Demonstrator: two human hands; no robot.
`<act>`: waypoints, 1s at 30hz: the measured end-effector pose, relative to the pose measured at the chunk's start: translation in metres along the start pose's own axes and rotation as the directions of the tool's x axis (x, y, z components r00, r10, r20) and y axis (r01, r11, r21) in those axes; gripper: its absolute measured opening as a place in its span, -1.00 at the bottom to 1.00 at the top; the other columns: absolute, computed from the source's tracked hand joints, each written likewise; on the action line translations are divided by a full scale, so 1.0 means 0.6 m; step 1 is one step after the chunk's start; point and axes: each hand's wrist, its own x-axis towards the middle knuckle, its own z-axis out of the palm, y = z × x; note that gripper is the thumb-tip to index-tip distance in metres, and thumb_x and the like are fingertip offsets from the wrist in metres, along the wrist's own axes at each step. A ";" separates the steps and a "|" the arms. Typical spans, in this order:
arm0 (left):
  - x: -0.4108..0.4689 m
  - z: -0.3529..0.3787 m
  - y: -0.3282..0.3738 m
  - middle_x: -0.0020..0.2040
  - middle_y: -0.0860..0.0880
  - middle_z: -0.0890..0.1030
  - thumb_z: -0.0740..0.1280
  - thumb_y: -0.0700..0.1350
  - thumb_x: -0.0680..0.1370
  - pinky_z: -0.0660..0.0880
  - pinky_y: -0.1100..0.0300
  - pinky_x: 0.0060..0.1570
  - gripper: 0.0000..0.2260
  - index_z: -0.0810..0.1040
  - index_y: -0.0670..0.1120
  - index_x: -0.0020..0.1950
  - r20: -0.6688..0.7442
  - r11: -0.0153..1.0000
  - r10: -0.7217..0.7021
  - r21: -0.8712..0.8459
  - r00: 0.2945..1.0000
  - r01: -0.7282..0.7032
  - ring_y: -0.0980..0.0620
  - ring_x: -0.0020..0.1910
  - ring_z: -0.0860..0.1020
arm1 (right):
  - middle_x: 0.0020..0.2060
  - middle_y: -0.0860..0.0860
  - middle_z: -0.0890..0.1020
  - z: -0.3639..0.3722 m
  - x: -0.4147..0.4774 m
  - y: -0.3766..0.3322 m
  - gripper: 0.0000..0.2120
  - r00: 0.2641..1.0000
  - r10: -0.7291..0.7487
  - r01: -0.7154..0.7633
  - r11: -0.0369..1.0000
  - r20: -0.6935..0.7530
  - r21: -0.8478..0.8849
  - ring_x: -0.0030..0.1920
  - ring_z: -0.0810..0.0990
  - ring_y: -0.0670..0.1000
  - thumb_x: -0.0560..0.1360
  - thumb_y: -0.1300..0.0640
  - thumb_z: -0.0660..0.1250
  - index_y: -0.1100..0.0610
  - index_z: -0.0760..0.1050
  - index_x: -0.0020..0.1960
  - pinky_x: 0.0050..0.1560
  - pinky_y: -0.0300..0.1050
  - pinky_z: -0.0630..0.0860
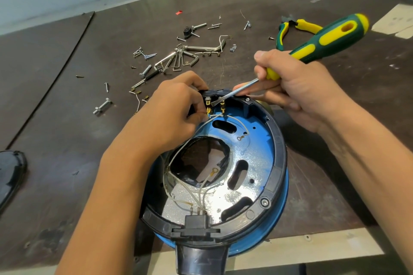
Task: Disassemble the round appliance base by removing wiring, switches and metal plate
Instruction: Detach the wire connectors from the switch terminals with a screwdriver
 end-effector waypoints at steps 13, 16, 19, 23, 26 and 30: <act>-0.007 0.001 -0.001 0.14 0.09 0.57 0.53 -0.15 0.45 0.42 0.27 0.02 -0.91 0.69 -0.06 -0.25 -0.078 0.989 -0.095 -0.123 0.992 0.085 0.14 0.03 0.56 | -0.26 0.30 0.72 -0.015 -0.005 0.020 -0.51 0.999 -0.034 0.037 0.993 -0.025 0.113 -0.68 0.25 -0.08 0.64 -0.11 0.25 0.04 0.45 -0.43 -0.60 -0.38 0.27; -0.005 -0.002 -0.002 0.10 0.11 0.60 0.52 -0.11 0.47 0.38 0.43 -0.03 -0.91 0.68 -0.03 -0.23 -0.141 0.975 -0.149 -0.185 0.979 0.122 0.19 0.02 0.54 | -0.30 0.28 0.71 -0.020 -0.001 0.019 -0.51 1.000 -0.018 0.021 0.988 -0.022 0.156 -0.66 0.28 -0.04 0.64 -0.13 0.24 0.07 0.45 -0.41 -0.47 -0.28 0.30; -0.003 -0.004 0.001 -0.05 0.07 0.66 0.46 -0.11 0.54 0.52 0.27 0.02 -0.90 0.63 -0.05 -0.17 -0.230 0.947 -0.167 -0.307 0.959 0.091 0.15 -0.04 0.61 | -0.33 0.25 0.70 -0.020 0.000 0.016 -0.52 1.000 -0.010 0.009 0.985 0.004 0.173 -0.67 0.29 -0.05 0.62 -0.15 0.24 0.07 0.43 -0.40 -0.26 -0.06 0.25; -0.001 -0.008 0.000 -0.27 0.00 0.65 0.38 -0.15 0.60 0.57 0.06 -0.19 -0.90 0.61 -0.10 -0.11 -0.478 0.908 -0.232 -0.418 0.847 0.012 0.01 -0.27 0.63 | -0.34 0.24 0.70 -0.018 0.000 0.015 -0.52 1.000 0.006 -0.008 0.983 0.012 0.185 -0.66 0.30 -0.05 0.61 -0.17 0.23 0.07 0.43 -0.40 -0.22 -0.05 0.30; -0.003 -0.014 -0.007 -0.26 0.03 0.63 0.37 -0.10 0.61 0.50 0.23 -0.24 -0.91 0.62 -0.03 -0.08 -0.553 0.915 -0.273 -0.401 0.787 0.036 0.07 -0.29 0.57 | -0.34 0.23 0.70 -0.019 0.002 0.014 -0.51 1.000 0.010 -0.011 0.984 0.006 0.180 -0.65 0.31 -0.06 0.62 -0.18 0.22 0.06 0.43 -0.39 -0.27 -0.12 0.44; -0.006 -0.017 -0.019 -0.10 0.03 0.66 0.36 -0.05 0.60 0.54 0.20 -0.04 -0.88 0.66 -0.05 0.01 -0.586 0.956 -0.286 -0.228 0.759 0.185 0.10 -0.12 0.59 | -0.28 0.29 0.71 -0.020 0.002 0.017 -0.52 1.000 0.015 -0.018 0.991 0.028 0.135 -0.65 0.29 -0.06 0.58 -0.21 0.25 0.08 0.44 -0.38 -0.45 -0.32 0.45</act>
